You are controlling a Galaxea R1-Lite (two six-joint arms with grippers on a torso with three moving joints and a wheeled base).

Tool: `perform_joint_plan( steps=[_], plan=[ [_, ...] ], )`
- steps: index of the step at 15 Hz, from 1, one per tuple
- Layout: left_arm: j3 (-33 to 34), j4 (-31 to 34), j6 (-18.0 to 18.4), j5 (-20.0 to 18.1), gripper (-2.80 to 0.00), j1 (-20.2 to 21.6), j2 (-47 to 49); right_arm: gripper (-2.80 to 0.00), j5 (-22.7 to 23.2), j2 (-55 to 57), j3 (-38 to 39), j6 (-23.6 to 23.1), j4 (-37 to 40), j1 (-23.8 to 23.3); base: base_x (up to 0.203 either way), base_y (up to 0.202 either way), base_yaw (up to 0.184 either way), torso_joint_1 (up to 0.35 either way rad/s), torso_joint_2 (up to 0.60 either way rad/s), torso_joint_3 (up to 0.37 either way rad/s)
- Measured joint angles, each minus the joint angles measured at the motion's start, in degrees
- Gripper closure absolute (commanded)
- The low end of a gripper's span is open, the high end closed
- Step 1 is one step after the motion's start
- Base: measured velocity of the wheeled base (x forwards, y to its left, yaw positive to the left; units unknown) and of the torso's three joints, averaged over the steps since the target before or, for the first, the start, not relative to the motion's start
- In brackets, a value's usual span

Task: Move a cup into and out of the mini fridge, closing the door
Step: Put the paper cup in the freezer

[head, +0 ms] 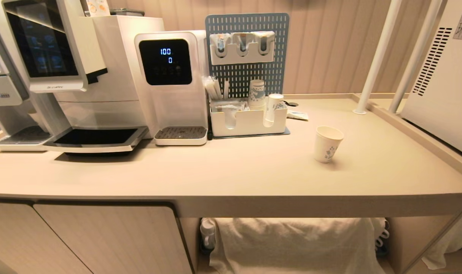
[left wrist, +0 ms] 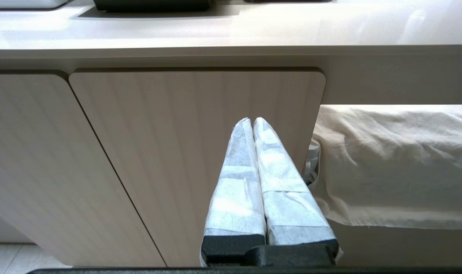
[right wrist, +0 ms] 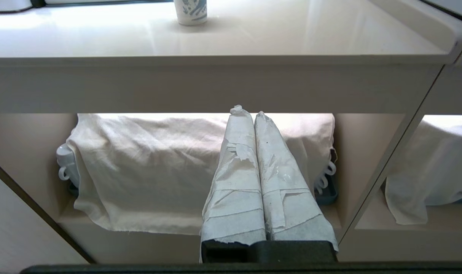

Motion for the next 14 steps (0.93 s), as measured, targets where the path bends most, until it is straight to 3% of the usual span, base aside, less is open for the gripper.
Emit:
perform_joint_plan(
  steps=[3,5,7,11,14],
  plan=[
    [0.04,-0.04,-0.09,-0.01,0.00,0.01,0.00,0.00,0.78,0.15,-3.49,-0.60,1.12,0.00,0.000,0.000,0.000,0.000,0.00,0.000],
    [0.04,-0.02,-0.07,-0.04,0.00,-0.02,0.00,0.00,1.72,2.37,-14.20,-1.33,5.86,0.00,0.000,0.000,0.000,0.000,0.00,0.000],
    [0.04,-0.01,-0.07,-0.04,0.00,-0.02,0.00,0.00,3.16,8.89,-30.54,-0.95,14.73,0.49,0.000,0.000,0.000,0.000,0.00,0.000],
    [0.04,-0.04,-0.07,-0.01,0.00,-0.02,0.00,0.00,9.01,33.16,-55.38,7.27,31.86,3.06,0.000,0.000,0.000,0.000,0.00,0.000],
    [0.04,-0.04,-0.07,-0.01,0.00,-0.02,0.00,0.00,12.66,52.08,-66.23,13.10,42.67,4.95,0.000,0.000,0.000,0.000,0.00,0.000]
  ],
)
